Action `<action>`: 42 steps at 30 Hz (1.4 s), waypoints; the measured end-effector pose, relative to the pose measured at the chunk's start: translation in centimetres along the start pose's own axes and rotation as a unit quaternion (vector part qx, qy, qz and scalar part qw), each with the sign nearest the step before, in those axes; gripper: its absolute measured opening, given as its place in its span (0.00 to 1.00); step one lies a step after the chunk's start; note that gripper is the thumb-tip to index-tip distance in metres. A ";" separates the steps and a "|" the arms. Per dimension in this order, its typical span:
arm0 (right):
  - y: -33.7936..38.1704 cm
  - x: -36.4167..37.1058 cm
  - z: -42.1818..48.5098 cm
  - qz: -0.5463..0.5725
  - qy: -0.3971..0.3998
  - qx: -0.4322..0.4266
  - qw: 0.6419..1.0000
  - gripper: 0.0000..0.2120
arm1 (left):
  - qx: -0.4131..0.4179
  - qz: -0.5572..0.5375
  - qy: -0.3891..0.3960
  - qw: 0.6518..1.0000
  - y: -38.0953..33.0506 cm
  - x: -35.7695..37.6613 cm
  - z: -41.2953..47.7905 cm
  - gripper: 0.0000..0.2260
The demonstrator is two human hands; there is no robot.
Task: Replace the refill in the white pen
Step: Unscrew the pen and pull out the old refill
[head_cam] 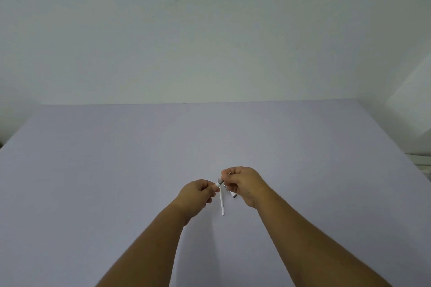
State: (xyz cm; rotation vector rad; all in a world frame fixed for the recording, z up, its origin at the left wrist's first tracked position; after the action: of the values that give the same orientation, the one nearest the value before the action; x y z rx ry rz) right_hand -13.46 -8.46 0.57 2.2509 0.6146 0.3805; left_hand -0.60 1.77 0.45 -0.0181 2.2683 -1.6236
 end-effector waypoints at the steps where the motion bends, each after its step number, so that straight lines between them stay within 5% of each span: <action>1: 0.0 -0.1 0.0 0.014 0.010 -0.003 1.000 0.03 | 0.000 0.001 -0.001 1.000 0.0 0.0 0.0 0.08; 5: -0.1 -0.1 0.1 -0.031 -0.040 0.031 0.998 0.15 | 0.000 0.006 -0.002 1.000 -0.1 0.0 -0.1 0.08; 9: 0.0 -0.1 -0.2 -0.011 -0.004 0.000 1.000 0.02 | -0.001 0.007 -0.001 1.000 -0.1 0.0 -0.2 0.08; 12: 0.2 -0.1 -0.2 0.005 -0.001 0.008 1.000 0.03 | -0.001 0.010 -0.002 1.000 -0.3 0.0 -0.2 0.08; 14: 0.2 -0.1 -0.2 -0.024 -0.032 0.024 0.999 0.14 | 0.001 0.008 -0.001 1.000 -0.4 0.1 -0.2 0.08; 17: 0.3 -0.1 -0.5 -0.027 -0.024 0.004 0.999 0.04 | 0.004 0.004 0.000 1.000 -0.4 0.1 -0.2 0.08; 21: 0.5 0.0 -0.4 0.001 0.002 0.004 1.000 0.02 | 0.005 0.008 -0.003 1.000 -0.6 0.0 -0.3 0.08; 24: 0.4 -0.1 -0.5 -0.046 -0.038 0.028 0.998 0.12 | 0.007 0.012 -0.002 1.000 -0.7 0.0 -0.4 0.08; 27: 0.3 -0.1 -0.5 -0.022 -0.013 0.004 1.000 0.02 | 0.006 0.010 -0.002 1.000 -0.6 0.0 -0.5 0.08; 33: 0.2 0.2 -0.7 -0.041 -0.033 0.034 0.998 0.13 | 0.007 0.026 -0.004 1.000 -0.5 -0.1 -0.6 0.09; 36: 0.3 0.3 -0.9 -0.035 -0.011 0.007 0.999 0.03 | 0.004 0.027 -0.004 1.000 -0.5 -0.1 -0.7 0.09; 42: 0.4 0.3 -1.0 -0.045 -0.029 0.031 0.998 0.11 | 0.002 0.019 -0.006 1.000 -0.6 -0.1 -0.8 0.09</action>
State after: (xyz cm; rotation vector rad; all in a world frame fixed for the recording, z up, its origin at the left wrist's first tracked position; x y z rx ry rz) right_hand -13.52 -7.92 1.59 2.2751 0.7046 0.2539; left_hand -0.83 2.29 1.21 0.0161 2.2425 -1.6053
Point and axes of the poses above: each hand's wrist, its own z-axis towards the middle knuckle, its own x-axis out of the palm, y = z × x, the point moved 1 cm from there along z, towards the middle knuckle, and after that the axes turned 11 degrees about x, right-handed, at the moved point
